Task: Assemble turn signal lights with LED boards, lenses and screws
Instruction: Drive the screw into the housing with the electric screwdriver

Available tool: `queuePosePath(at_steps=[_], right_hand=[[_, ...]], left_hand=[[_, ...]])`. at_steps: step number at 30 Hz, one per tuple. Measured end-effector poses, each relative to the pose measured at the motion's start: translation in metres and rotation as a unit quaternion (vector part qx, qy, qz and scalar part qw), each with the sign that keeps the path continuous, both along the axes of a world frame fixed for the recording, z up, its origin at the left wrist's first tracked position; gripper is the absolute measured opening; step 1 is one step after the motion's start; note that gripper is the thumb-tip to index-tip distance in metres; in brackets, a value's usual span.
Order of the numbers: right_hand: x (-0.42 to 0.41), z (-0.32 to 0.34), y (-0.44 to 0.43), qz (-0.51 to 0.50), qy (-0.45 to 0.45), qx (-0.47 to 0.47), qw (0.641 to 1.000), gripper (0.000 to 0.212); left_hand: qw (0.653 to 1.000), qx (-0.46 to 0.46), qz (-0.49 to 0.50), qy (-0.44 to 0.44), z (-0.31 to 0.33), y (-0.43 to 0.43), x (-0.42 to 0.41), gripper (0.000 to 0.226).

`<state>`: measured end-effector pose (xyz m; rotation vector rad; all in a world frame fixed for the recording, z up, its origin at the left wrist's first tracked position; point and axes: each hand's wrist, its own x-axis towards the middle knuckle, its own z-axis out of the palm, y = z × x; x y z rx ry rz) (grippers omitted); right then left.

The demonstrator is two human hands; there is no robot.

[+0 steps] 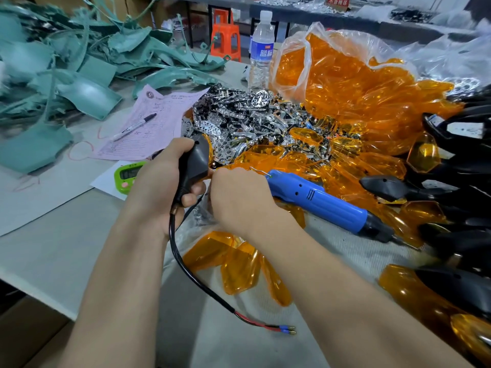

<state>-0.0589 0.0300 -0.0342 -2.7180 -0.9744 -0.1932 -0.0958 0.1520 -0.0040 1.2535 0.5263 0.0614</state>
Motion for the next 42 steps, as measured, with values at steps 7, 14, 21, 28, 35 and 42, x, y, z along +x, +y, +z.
queuePosePath(at_steps=[7, 14, 21, 28, 35, 42], right_hand=[[0.004, -0.001, -0.002, -0.009, 0.08, 0.064, 0.995, 0.041], [0.001, 0.007, -0.012, -0.048, 0.153, 0.158, 0.974, 0.008], [0.0, 0.032, -0.054, -0.135, 0.218, 0.396, 0.882, 0.023], [-0.003, 0.039, -0.123, -0.128, 0.256, 0.565, 0.774, 0.023], [-0.013, 0.018, -0.158, -0.153, 0.271, 0.571, 0.76, 0.031], [-0.019, 0.012, -0.16, -0.192, 0.305, 0.591, 0.722, 0.032]], left_hand=[[1.0, 0.012, -0.011, -0.008, 0.003, -0.005, 0.001, 0.048], [0.993, 0.098, -0.041, 0.053, 0.014, -0.012, 0.015, 0.047], [0.999, 0.033, 0.003, -0.032, -0.009, -0.023, 0.006, 0.056], [0.979, 0.169, -0.039, -0.108, -0.027, -0.106, 0.011, 0.062], [0.965, 0.228, -0.079, -0.104, -0.046, -0.142, 0.011, 0.055], [0.967, 0.209, -0.103, -0.106, -0.05, -0.146, 0.006, 0.047]])
